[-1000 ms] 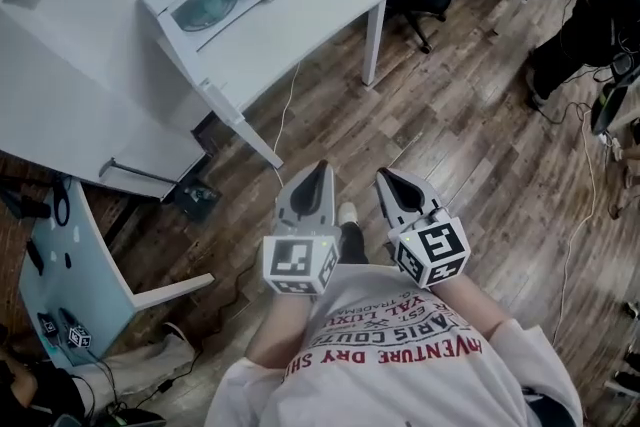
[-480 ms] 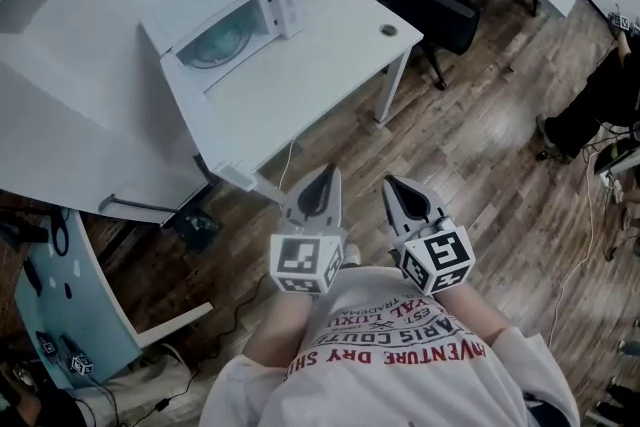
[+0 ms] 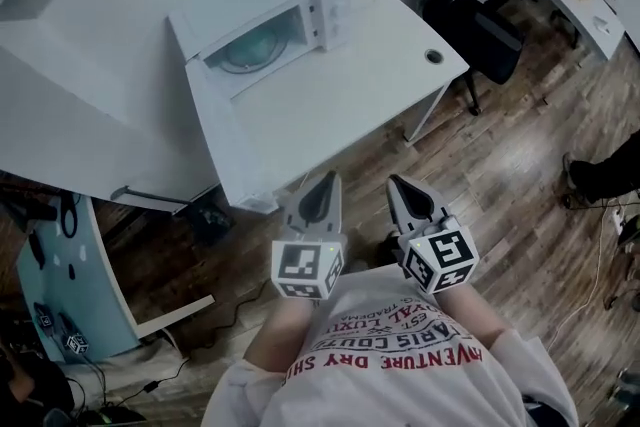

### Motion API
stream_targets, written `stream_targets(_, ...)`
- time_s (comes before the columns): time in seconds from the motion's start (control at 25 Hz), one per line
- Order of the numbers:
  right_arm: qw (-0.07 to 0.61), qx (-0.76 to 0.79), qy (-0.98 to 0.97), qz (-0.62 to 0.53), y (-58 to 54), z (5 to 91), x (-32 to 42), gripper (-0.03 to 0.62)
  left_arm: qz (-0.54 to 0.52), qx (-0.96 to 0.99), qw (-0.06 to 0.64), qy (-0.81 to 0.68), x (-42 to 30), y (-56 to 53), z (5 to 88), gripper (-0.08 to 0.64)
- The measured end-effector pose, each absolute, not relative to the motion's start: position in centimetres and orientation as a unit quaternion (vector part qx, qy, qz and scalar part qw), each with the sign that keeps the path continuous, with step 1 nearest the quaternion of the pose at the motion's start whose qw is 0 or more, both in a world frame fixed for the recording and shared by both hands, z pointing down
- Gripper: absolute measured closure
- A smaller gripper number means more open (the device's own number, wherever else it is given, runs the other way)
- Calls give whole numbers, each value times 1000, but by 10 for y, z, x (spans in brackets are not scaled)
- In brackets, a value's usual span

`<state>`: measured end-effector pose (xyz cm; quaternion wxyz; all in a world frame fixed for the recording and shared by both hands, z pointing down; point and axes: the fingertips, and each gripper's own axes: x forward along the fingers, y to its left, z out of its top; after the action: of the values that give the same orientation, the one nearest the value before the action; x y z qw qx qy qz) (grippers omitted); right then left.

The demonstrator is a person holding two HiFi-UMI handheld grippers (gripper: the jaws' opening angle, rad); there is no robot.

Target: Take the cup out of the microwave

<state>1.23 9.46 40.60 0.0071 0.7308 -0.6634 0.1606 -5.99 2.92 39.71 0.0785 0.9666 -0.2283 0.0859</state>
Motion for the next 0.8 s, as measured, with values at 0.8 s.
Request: stream_targets(0.8, 55, 542, -824, 155, -130, 405, 116, 580, 78, 873, 122, -466, 14, -150, 410, 554)
